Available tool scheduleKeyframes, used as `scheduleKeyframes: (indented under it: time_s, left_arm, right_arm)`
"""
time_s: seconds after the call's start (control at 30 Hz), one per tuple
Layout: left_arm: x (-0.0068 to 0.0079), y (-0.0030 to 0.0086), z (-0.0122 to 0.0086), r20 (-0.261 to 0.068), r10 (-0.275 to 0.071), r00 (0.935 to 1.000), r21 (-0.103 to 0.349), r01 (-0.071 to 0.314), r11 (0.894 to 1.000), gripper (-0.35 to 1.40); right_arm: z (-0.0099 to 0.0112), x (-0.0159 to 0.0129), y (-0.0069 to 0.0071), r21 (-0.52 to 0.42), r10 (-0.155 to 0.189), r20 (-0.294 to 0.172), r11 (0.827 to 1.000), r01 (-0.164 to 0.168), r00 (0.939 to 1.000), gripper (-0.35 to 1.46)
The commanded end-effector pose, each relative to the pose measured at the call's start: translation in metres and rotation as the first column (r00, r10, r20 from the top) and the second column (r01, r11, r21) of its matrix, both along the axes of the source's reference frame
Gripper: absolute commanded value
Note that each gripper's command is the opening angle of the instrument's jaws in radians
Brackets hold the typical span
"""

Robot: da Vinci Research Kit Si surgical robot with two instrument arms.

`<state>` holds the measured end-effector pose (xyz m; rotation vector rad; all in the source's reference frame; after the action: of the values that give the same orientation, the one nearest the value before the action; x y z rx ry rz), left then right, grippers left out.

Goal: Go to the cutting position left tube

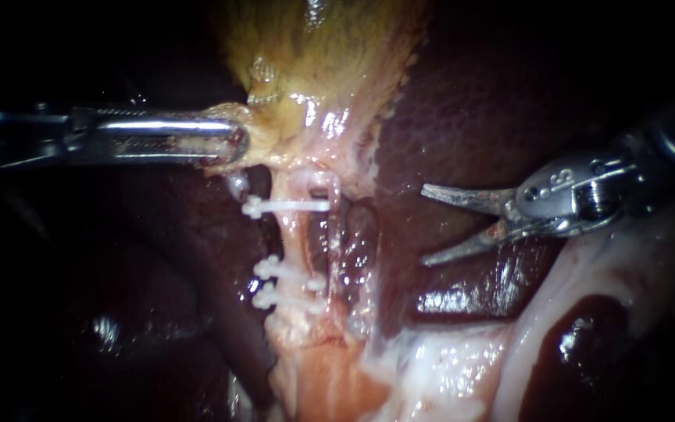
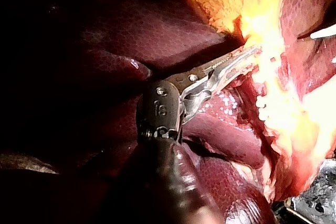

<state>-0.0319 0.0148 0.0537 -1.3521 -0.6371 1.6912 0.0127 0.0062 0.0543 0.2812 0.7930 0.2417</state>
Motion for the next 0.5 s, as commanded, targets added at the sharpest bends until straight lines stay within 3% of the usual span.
scheduleKeyframes:
  time_s: [0.03,0.2,0.33,0.43,0.5]
  left_arm:
    - [0.0004,0.0001,-0.0005,0.003,0.003,1.0000,0.002,-0.003,1.000,-0.35]
    - [0.0025,0.0009,-0.0027,0.010,0.004,0.9999,0.013,-0.004,1.000,-0.35]
    - [0.0041,0.0014,-0.0038,0.010,-0.007,0.9999,0.010,0.007,1.000,-0.35]
    - [0.0044,0.0013,-0.0039,0.012,-0.010,0.9999,0.009,0.010,1.000,-0.35]
    - [0.0043,0.0013,-0.0039,0.011,-0.011,0.9999,0.009,0.011,1.000,-0.35]
  right_arm:
    - [0.0000,0.0002,0.0000,0.000,0.000,0.000,1.000,0.000,1.0000,1.40]
    - [-0.0001,0.0006,0.0000,0.015,-0.009,-0.016,1.000,0.009,0.9998,1.40]
    - [-0.0005,0.0016,0.0000,0.054,-0.033,-0.070,0.998,0.037,0.9970,1.40]
    - [-0.0010,0.0030,0.0000,0.097,-0.055,-0.126,0.993,0.067,0.9906,1.41]
    - [-0.0012,0.0041,-0.0002,0.120,-0.053,-0.135,0.990,0.069,0.9894,1.41]
